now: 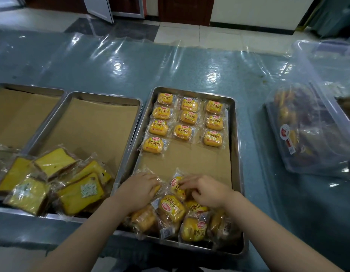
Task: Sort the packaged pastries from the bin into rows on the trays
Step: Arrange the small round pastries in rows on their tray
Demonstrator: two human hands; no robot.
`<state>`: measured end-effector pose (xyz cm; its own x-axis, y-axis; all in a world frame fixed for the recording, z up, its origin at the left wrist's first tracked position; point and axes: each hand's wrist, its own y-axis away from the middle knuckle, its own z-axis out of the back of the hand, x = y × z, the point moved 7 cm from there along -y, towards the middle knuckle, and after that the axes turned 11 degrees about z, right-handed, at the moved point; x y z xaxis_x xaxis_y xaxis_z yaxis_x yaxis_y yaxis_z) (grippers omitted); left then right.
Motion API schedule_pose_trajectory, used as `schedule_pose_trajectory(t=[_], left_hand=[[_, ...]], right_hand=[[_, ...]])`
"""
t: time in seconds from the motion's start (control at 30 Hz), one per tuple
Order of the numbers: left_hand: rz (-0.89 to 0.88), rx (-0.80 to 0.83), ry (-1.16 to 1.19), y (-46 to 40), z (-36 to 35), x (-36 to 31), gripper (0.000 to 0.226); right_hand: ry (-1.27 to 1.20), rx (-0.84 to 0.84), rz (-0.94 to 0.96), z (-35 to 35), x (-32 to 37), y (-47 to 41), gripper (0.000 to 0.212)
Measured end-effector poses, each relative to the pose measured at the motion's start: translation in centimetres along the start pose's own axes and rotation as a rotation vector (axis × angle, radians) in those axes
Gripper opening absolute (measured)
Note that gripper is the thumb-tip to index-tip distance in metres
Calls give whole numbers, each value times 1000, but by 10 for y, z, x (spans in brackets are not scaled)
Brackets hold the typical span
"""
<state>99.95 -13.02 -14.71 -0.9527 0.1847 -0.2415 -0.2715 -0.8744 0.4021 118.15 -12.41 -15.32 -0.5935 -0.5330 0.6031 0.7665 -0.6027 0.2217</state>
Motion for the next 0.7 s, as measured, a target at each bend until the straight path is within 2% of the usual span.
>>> schedule_pose_trajectory(t=[0.23, 0.47, 0.7], left_hand=[[50, 109, -19, -5, -11, 8, 47], [57, 51, 7, 1, -14, 12, 51], [66, 13, 51, 2, -13, 12, 50]], right_hand=[[195, 51, 22, 1, -4, 2, 45], [300, 11, -46, 14, -18, -11, 45], [370, -6, -220, 20, -26, -19, 56]])
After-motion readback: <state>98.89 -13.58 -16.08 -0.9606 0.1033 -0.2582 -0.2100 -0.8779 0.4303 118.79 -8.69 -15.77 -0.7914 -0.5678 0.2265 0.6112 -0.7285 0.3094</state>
